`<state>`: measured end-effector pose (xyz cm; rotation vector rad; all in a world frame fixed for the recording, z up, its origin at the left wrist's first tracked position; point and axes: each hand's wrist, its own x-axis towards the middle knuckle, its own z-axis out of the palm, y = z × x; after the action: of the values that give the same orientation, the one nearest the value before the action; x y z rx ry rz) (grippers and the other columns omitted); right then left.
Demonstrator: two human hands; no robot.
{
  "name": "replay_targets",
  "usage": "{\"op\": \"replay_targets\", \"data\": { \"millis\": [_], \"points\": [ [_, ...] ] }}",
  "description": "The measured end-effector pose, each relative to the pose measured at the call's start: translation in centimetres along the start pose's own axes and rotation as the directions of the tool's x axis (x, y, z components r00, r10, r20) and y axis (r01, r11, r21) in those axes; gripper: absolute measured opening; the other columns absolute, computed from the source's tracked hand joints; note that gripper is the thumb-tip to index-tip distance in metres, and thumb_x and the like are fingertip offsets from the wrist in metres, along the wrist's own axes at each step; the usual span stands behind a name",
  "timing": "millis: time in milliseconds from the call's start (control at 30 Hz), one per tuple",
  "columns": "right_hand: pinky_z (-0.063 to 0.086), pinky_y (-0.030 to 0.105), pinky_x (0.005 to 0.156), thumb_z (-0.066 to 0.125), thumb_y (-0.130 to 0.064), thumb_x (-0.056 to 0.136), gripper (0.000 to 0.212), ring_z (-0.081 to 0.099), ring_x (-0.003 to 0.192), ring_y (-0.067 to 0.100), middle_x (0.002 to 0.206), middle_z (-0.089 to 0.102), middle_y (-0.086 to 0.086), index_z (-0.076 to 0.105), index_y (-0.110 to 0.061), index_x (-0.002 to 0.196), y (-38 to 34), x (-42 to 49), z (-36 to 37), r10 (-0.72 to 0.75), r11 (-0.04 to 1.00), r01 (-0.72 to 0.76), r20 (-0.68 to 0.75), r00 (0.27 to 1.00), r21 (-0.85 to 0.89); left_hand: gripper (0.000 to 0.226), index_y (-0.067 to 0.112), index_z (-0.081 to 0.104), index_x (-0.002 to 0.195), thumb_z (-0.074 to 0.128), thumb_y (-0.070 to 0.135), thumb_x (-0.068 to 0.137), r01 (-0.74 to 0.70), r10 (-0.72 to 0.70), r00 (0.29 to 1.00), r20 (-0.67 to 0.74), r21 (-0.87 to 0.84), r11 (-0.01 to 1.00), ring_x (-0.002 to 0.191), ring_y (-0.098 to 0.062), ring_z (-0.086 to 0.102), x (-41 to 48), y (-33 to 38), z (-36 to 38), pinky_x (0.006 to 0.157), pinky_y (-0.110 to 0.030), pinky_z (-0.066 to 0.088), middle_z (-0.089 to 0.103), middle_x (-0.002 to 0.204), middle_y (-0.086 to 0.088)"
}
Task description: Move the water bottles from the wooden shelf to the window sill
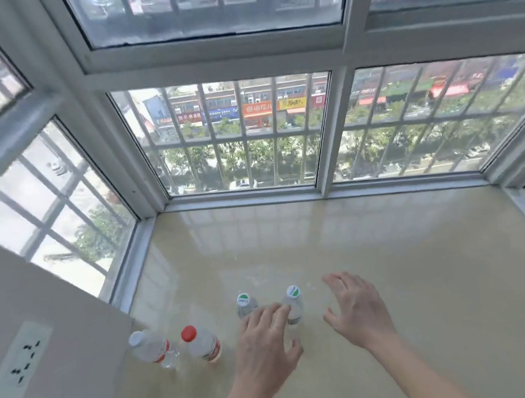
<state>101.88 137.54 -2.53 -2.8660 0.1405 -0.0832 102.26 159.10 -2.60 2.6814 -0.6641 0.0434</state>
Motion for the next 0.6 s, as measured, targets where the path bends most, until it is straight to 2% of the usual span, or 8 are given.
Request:
{"op": "replay_targets", "data": {
  "millis": [133,300,600],
  "points": [
    [0.055,0.038,0.083,0.071,-0.039,0.062,0.053,0.066,0.097,0.026,0.106,0.068,0.000,0.066,-0.023,0.112,-0.7,2.6,-7.6,-0.060,0.997,0.055,-0.132,0.989,-0.047,0.058,0.028,0.061,0.126,0.062,0.050,0.071,-0.050,0.053,0.994,-0.101,0.030,0.998,0.102,-0.015,0.064,4.2,1.2,-5.7,0.084,-0.032,0.055,0.066,0.113,0.013],
    [0.052,0.044,0.093,0.070,-0.040,0.071,0.053,0.064,0.106,0.031,0.115,0.066,0.004,0.065,-0.022,0.121,-1.3,4.5,-14.3,-0.036,0.996,0.017,-0.215,0.976,-0.089,0.063,0.027,0.056,0.134,0.054,0.054,0.077,-0.089,0.109,0.975,-0.196,0.104,0.991,0.110,-0.016,0.061,8.2,2.1,-11.2,0.092,-0.036,0.051,0.065,0.119,0.011],
    [0.052,0.043,0.094,0.072,-0.040,0.072,0.052,0.064,0.110,0.028,0.119,0.066,0.003,0.065,-0.024,0.122,-2.0,3.9,-18.6,-0.054,0.995,0.022,-0.331,0.942,-0.102,0.063,0.030,0.054,0.134,0.048,0.061,0.078,-0.133,0.175,0.952,-0.250,0.178,0.975,0.113,-0.020,0.060,11.5,4.8,-14.9,0.097,-0.040,0.048,0.066,0.123,0.008]
  ]
}}
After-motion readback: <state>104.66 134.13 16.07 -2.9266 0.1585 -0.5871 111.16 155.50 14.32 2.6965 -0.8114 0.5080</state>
